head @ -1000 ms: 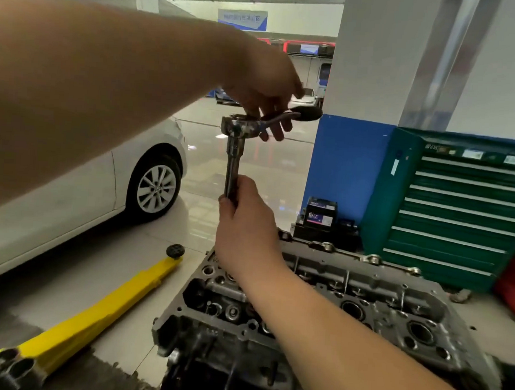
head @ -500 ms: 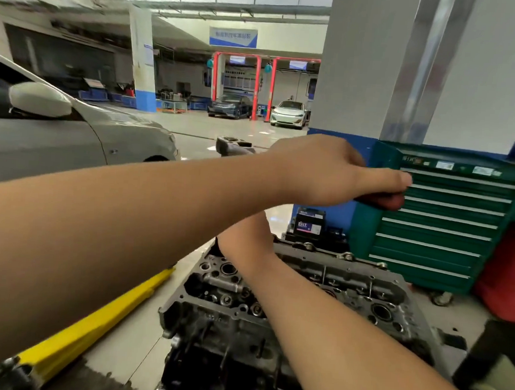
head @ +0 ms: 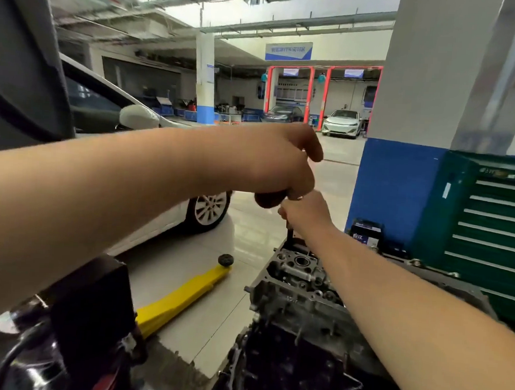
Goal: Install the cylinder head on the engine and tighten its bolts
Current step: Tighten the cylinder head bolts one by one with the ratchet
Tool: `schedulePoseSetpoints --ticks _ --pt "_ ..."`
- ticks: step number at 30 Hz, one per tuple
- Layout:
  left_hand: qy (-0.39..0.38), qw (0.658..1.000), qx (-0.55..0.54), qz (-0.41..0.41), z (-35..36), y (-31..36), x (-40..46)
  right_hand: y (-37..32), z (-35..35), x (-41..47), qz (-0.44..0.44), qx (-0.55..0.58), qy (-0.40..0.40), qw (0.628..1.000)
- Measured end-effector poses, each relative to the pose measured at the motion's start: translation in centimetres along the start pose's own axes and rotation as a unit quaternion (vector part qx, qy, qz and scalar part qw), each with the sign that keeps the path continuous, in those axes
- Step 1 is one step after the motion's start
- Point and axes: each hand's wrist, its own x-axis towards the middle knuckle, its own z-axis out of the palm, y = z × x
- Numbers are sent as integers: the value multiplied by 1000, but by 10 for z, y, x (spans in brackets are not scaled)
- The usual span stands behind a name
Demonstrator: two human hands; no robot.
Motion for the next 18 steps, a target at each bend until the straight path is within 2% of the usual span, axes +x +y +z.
schedulePoseSetpoints --ticks 3,5,7,9,11,13,14,16,18 --pt "37 997 40 -54 -21 -18 -15 -12 -2 3 43 136 -11 990" --pt "49 993 -1 -110 -29 -28 -16 -18 1 2 45 194 -28 980" --pt "87 984 -55 -145 -31 -33 -17 -19 1 2 48 193 -28 980" --pt "138 980 -62 -127 -22 -37 -16 -17 3 2 49 167 -20 985" --pt "180 980 66 -61 0 -38 -15 -17 5 -1 43 168 -5 985" --pt "218 950 223 12 16 -49 -11 -16 8 -2 35 158 13 987" --pt "241 933 265 43 17 -56 -8 -16 10 -2 31 161 20 986" --pt "289 901 317 59 6 -76 3 -17 12 -4 38 168 27 985" --pt "305 876 372 31 -10 -105 17 -16 12 -4 42 187 25 981"
